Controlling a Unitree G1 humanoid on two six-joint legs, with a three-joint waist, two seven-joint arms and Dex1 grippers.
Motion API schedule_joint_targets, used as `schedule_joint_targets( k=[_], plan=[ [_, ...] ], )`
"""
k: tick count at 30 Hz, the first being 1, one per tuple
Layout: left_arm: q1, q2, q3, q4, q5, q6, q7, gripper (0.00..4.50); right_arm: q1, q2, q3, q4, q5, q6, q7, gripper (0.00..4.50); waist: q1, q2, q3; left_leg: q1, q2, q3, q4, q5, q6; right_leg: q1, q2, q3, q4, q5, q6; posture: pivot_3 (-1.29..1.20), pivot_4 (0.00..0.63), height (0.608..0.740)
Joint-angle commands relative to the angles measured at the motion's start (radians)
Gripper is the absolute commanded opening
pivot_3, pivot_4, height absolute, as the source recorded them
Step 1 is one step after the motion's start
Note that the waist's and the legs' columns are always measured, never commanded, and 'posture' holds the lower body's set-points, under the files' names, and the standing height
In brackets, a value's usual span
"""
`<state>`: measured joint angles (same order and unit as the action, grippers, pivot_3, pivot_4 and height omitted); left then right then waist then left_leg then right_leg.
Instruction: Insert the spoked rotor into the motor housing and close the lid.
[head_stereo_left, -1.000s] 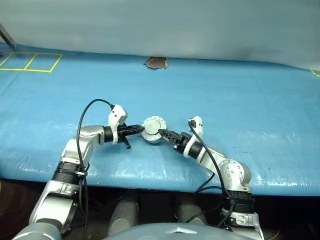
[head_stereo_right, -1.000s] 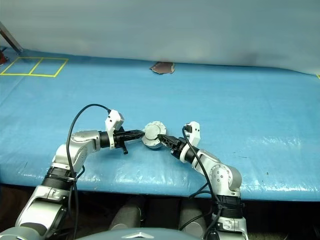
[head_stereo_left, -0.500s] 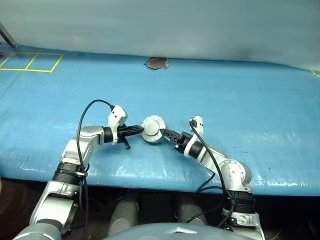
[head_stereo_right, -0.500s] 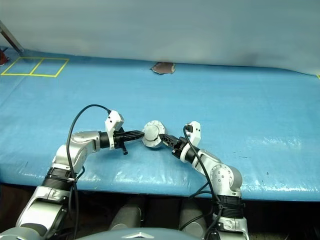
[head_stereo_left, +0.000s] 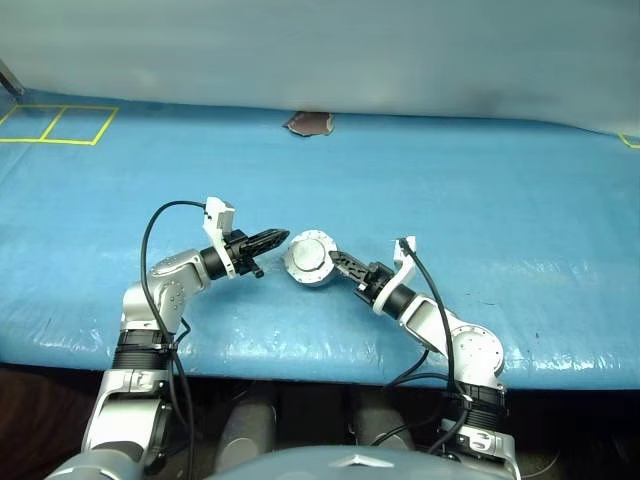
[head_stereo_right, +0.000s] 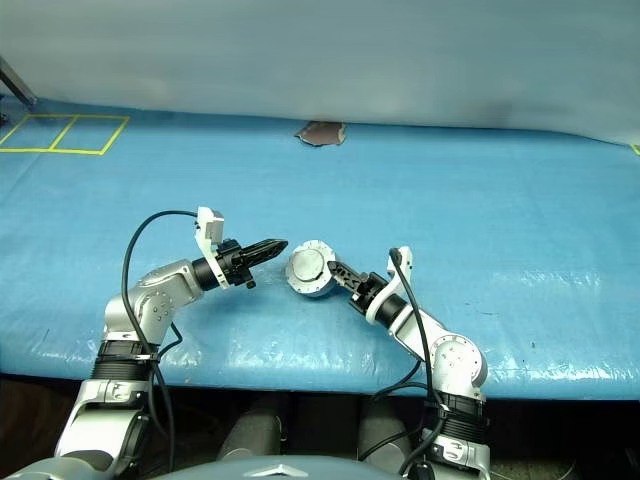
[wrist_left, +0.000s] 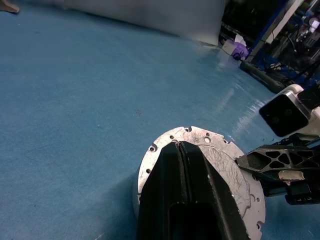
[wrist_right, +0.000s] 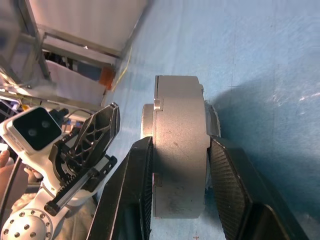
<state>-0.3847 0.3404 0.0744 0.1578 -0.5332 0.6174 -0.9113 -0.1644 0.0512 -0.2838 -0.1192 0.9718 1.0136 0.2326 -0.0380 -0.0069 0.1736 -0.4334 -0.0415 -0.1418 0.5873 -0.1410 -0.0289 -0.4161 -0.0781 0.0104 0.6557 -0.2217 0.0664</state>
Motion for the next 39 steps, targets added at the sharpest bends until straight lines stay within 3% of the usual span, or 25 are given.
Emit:
schedule_joint_targets(
  k=[1, 3, 5, 10, 17, 25, 39],
  plan=[
    [0.013, 0.002, 0.048, -0.044, -0.071, 0.036, -0.005, 0.00, -0.058, 0.046, -0.042, -0.032, 0.109, -0.038, -0.022, 1.36, -0.002, 0.000, 0.001, 0.000, 0.000, 0.000, 0.000, 0.000, 0.000, 0.000, 0.000, 0.000, 0.000, 0.000, 0.000, 0.00, 0.150, 0.740],
    [0.017, -0.011, 0.074, -0.045, -0.100, 0.038, 0.011, 0.00, -0.077, 0.056, -0.068, -0.031, 0.146, -0.054, -0.047, 1.36, -0.002, 0.000, 0.001, 0.000, 0.000, 0.000, 0.000, 0.000, 0.000, 0.000, 0.000, 0.000, 0.000, 0.000, 0.000, 0.00, 0.150, 0.740],
    [0.021, -0.027, 0.099, -0.045, -0.129, 0.042, 0.032, 0.56, -0.099, 0.057, -0.090, -0.030, 0.176, -0.071, -0.070, 1.36, -0.001, 0.000, 0.001, 0.000, 0.001, 0.000, 0.000, 0.000, 0.000, 0.000, 0.001, 0.000, 0.000, 0.000, 0.000, 0.00, 0.150, 0.740],
    [0.032, -0.049, 0.127, -0.044, -0.173, 0.064, 0.065, 2.17, -0.132, 0.054, -0.118, -0.015, 0.231, -0.091, -0.113, 1.36, 0.000, 0.000, 0.001, 0.000, 0.000, 0.000, 0.000, 0.000, 0.000, 0.001, 0.000, 0.000, -0.001, 0.000, 0.000, 0.00, 0.150, 0.740],
    [0.036, -0.145, 0.241, -0.025, -0.375, 0.216, 0.181, 4.48, -0.146, 0.068, -0.119, -0.023, 0.319, -0.122, -0.153, 1.36, -0.003, 0.000, 0.002, 0.000, 0.000, 0.000, 0.000, 0.000, 0.001, 0.001, 0.001, 0.000, -0.001, 0.000, 0.000, 0.00, 0.150, 0.740],
    [0.031, -0.180, 0.279, -0.005, -0.500, 0.364, 0.260, 4.48, -0.136, 0.079, -0.066, -0.089, 0.394, -0.135, -0.189, 1.36, -0.005, 0.000, 0.002, 0.000, 0.001, 0.000, 0.001, 0.000, 0.001, 0.001, 0.001, 0.000, -0.001, 0.000, 0.000, 0.00, 0.150, 0.740],
    [-0.041, -0.254, 0.271, 0.077, -0.571, 0.401, 0.239, 4.48, -0.094, 0.032, 0.066, -0.154, 0.389, -0.137, -0.163, 1.36, -0.001, 0.000, 0.002, 0.000, 0.001, 0.000, 0.001, 0.000, 0.001, 0.002, 0.001, 0.000, -0.002, 0.000, 0.000, 0.00, 0.150, 0.740]
  ],
)
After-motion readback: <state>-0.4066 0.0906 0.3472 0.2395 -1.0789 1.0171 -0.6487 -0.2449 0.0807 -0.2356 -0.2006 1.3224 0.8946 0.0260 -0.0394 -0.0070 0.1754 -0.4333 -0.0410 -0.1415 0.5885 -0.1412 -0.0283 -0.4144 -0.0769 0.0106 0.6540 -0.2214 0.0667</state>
